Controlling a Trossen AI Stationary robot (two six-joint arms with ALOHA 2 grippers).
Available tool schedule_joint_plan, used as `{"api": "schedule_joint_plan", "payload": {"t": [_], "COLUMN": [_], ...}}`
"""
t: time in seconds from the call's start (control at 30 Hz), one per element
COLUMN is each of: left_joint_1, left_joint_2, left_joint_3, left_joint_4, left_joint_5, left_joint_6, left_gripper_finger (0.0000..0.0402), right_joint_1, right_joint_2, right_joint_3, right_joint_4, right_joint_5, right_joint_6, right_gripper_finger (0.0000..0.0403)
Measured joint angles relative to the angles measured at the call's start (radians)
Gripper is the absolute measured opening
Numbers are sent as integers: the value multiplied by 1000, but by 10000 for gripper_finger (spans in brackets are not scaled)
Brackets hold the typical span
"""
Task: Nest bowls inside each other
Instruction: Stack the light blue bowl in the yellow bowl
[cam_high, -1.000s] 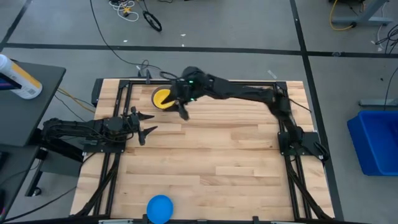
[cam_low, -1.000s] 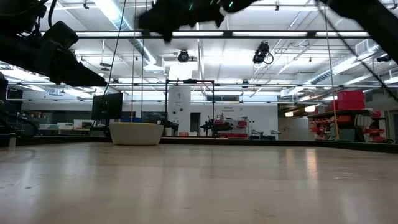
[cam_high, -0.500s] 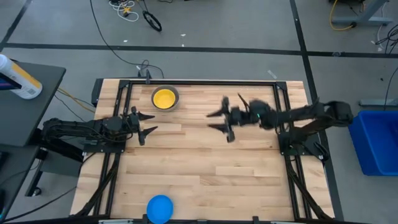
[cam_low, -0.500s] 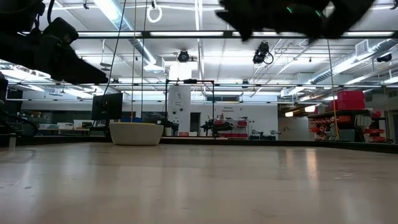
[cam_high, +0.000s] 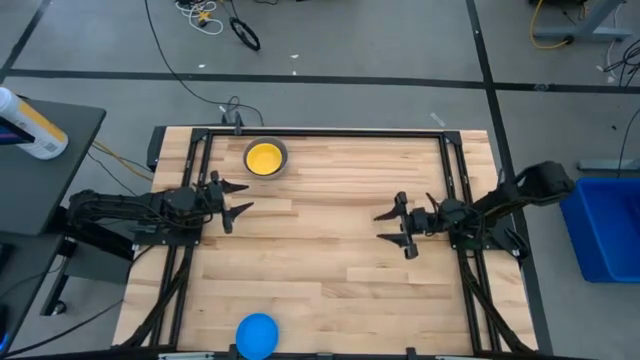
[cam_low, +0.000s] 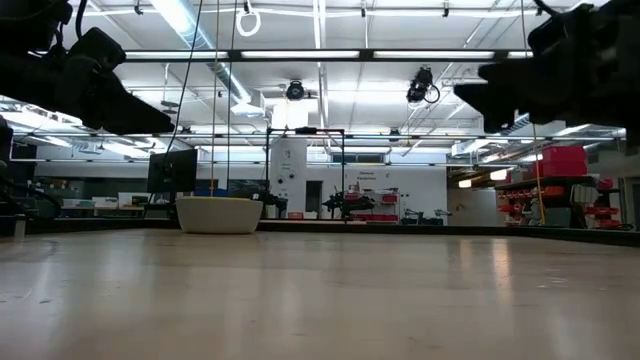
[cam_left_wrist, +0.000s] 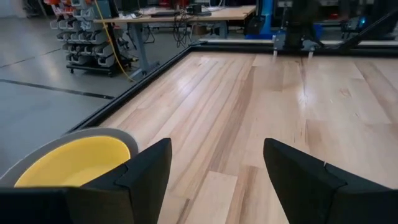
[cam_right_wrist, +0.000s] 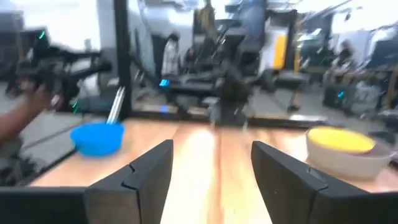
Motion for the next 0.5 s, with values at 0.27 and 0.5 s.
{"api": "schedule_joint_plan", "payload": {"t": [0.27, 0.5], "left_joint_1": [0, 0], "left_joint_2": [-19, -19], "left_joint_3": [-2, -10], "left_joint_4": [-17, -11], "left_joint_5": [4, 3], "left_joint_6": [-20, -23], "left_gripper_finger": [261, 261], "right_joint_1": [4, 4], "right_joint_2": [-248, -741], "right_joint_3": [-1, -1], "right_joint_4": [-288, -782], "right_joint_5": [-94, -98], "right_joint_6": [-35, -71], "right_gripper_finger": [234, 218]}}
